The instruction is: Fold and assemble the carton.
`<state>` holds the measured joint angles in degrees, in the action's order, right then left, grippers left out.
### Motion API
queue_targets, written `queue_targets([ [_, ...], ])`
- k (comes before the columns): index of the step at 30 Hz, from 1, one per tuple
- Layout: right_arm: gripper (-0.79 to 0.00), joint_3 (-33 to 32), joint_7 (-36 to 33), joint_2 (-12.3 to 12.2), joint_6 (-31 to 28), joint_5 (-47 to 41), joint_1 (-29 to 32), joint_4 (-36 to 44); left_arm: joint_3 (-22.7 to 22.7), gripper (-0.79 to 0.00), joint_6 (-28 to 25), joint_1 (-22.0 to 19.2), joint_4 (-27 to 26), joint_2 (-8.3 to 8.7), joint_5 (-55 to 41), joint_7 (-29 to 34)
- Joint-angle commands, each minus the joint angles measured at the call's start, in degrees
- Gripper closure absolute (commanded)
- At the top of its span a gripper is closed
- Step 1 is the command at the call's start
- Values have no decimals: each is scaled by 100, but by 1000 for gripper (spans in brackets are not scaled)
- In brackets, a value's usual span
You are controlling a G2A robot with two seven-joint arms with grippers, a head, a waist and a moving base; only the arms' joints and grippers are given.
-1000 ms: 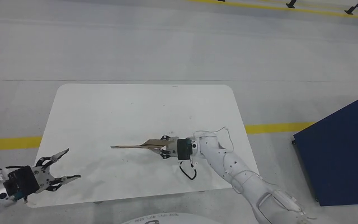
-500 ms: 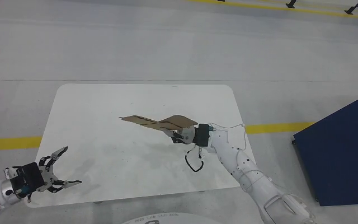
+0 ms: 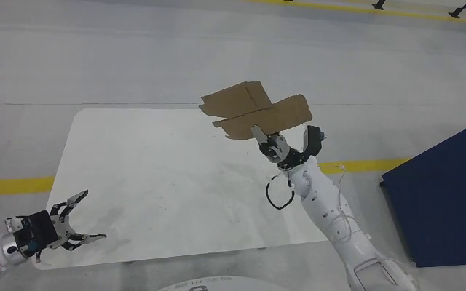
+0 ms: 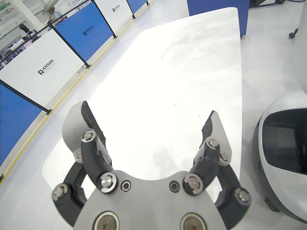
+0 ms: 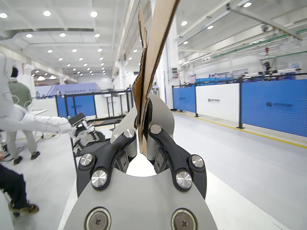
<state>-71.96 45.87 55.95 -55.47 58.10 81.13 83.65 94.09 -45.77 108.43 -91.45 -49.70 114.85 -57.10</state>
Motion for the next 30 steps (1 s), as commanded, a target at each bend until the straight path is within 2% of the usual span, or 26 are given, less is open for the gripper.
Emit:
queue_targets([
  [1,0,14,3,2,-4,54,-12,-3,0,-785,0,0,0,0,0,0],
  [8,0,14,3,2,-4,54,-12,-3,0,-785,0,0,0,0,0,0],
  [9,0,83,-40,11,-147,-82,16,26,0,-785,0,0,0,0,0,0],
  [11,0,573,-506,19,-253,-1121,4,68,0,-785,0,0,0,0,0,0],
  [16,0,1458,-3252,-101,-253,-5129,-863,-323,0,-785,0,0,0,0,0,0],
  [19,0,1533,-4543,-194,-253,-6935,-1174,-376,0,-785,0,0,0,0,0,0],
  [20,0,1487,-4885,-230,-253,-7300,-1199,-369,0,-785,0,0,0,0,0,0],
  [28,0,1484,-4868,-227,-204,-7328,-1192,-369,0,-785,0,0,0,0,0,0],
  [30,0,1737,-5322,-202,210,-8154,-1118,-72,0,-785,0,0,0,0,0,0],
])
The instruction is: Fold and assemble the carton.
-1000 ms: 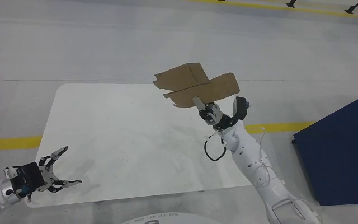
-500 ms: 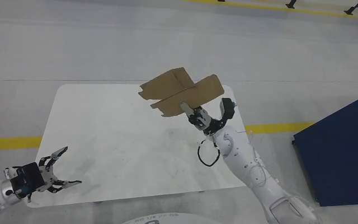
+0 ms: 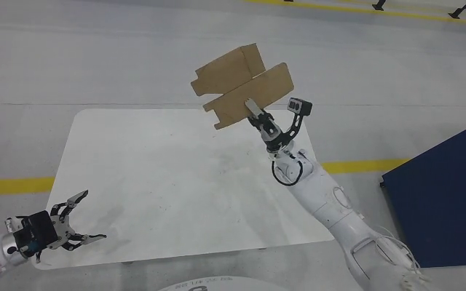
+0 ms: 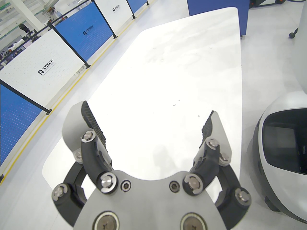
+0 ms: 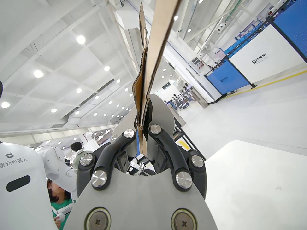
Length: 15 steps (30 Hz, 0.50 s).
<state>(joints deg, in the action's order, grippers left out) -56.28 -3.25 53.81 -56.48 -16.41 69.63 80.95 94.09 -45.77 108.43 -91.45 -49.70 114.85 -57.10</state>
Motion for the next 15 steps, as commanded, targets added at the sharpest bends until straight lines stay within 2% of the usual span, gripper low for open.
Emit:
queue_targets([
  [1,0,243,-847,2,573,-1505,10,301,0,-785,0,0,0,0,0,0],
  [5,0,26,-3539,-84,2346,-4893,-160,448,0,-785,0,0,0,0,0,0],
  [8,0,-306,-5367,-107,3857,-6646,-244,77,0,-785,0,0,0,0,0,0],
  [10,0,-406,-6030,-91,4768,-7330,-319,-174,0,-785,0,0,0,0,0,0],
  [15,0,-366,-6826,1,7171,-8580,-603,-704,0,-785,0,0,0,0,0,0],
])
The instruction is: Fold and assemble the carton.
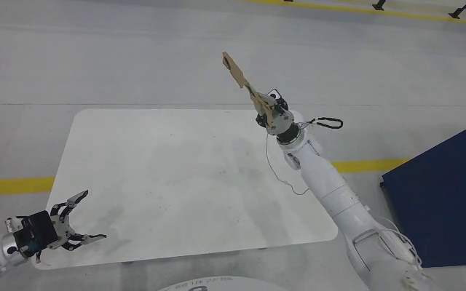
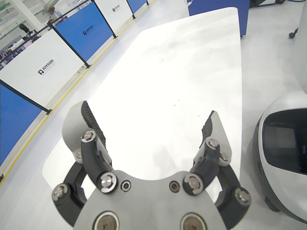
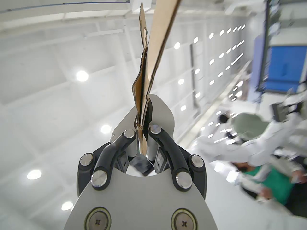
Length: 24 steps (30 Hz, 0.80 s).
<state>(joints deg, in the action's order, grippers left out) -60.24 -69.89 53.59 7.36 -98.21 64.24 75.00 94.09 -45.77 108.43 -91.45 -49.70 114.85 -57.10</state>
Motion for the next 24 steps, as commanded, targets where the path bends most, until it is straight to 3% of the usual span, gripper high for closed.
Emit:
queue_targets([
  [1,0,64,-291,50,1269,-627,-137,-214,0,-785,0,0,0,0,0,0],
  [3,0,159,-510,109,2193,-1051,-279,-417,0,-785,0,0,0,0,0,0],
  [10,0,303,792,221,3498,-3003,-449,-10,0,-785,0,0,0,0,0,0],
  [14,0,158,1278,289,3984,-3464,-393,-26,0,-785,0,0,0,0,0,0],
  [19,0,-88,1477,405,4182,-3420,-338,-85,0,-785,0,0,0,0,0,0],
  [24,0,-332,742,452,3445,-1876,-302,-124,0,-785,0,0,0,0,0,0],
])
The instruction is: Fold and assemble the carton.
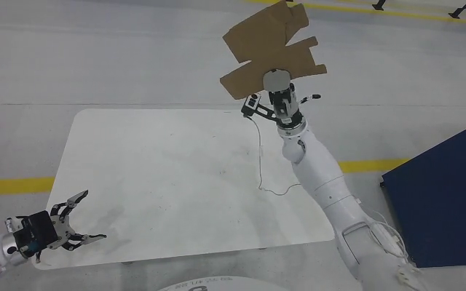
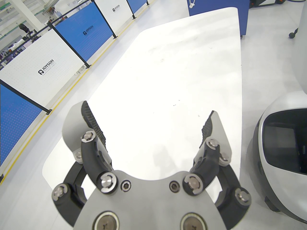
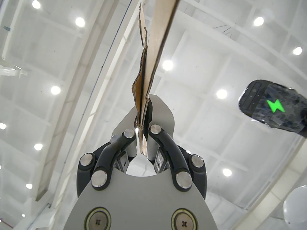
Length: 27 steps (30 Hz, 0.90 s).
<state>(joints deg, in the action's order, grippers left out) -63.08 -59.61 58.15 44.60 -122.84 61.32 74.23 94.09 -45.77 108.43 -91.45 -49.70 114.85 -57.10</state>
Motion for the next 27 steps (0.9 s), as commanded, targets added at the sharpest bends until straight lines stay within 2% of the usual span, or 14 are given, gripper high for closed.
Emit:
queue_targets([
  [1,0,-85,-667,-12,-661,1256,-15,-145,0,-785,0,0,0,0,0,0],
  [4,0,-144,-1301,-5,-2173,2732,-19,-376,0,-785,0,0,0,0,0,0],
  [8,0,-228,-1187,29,-3689,3621,68,-349,0,-785,0,0,0,0,0,0],
  [15,0,-474,-223,54,-6379,5351,488,117,0,-785,0,0,0,0,0,0],
  [20,0,-605,1152,98,-8715,7562,809,361,0,-785,0,0,0,0,0,0],
  [23,0,-526,1930,162,-9132,8534,922,468,0,-785,0,0,0,0,0,0],
  [27,0,-495,2146,189,-9190,8684,982,549,0,-785,0,0,0,0,0,0],
])
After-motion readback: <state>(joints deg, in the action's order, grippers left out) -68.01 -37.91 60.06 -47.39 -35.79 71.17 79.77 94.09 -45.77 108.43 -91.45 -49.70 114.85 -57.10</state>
